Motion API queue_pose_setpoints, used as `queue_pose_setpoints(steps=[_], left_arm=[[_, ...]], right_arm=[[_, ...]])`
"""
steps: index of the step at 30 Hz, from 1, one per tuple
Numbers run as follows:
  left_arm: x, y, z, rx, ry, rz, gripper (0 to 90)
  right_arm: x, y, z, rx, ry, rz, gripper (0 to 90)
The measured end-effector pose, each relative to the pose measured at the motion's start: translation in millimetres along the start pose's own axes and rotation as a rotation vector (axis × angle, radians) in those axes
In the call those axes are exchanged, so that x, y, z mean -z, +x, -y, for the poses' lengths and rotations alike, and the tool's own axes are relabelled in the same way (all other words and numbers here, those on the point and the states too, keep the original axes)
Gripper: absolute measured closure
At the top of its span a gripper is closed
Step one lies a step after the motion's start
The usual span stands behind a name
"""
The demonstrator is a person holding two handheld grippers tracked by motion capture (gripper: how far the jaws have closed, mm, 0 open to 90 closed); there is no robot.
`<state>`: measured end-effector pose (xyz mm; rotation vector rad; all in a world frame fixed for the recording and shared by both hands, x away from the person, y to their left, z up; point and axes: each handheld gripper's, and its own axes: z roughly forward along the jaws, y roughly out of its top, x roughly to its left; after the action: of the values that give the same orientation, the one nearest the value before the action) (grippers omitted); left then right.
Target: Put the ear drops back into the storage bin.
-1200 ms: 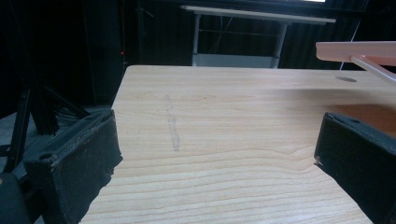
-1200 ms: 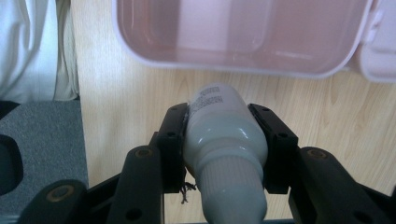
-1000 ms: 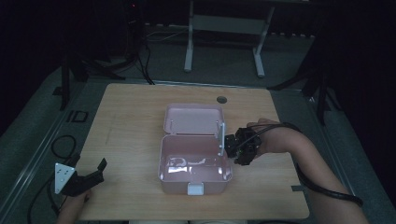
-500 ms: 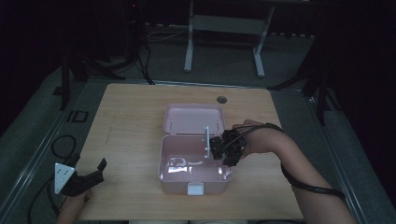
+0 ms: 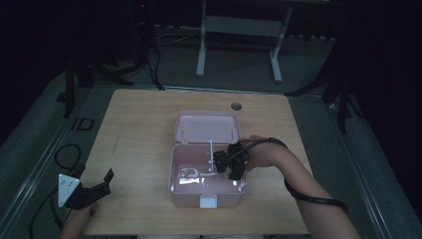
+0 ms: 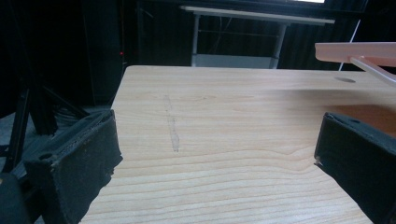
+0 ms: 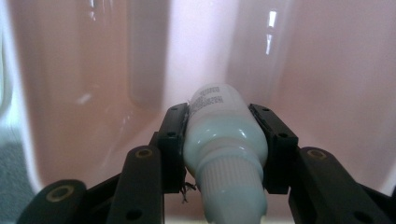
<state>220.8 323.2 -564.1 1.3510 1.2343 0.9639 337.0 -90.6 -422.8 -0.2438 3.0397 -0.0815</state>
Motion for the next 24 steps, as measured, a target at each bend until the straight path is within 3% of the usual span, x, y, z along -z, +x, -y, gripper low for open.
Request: queue_pose_setpoints(steps=[11,24], left_arm=[[0.0,-0.1,0.0,-0.001,0.0,0.0,0.4],[-0.1,-0.1,-0.1,-0.001,0.002,0.0,0.4]], right_arm=[[-26.5,3.8,-12.5,0.021,0.009,-0.029,59.5],[-59.6,-2.5,-15.9,-0.057,0.072,-0.055,59.4]])
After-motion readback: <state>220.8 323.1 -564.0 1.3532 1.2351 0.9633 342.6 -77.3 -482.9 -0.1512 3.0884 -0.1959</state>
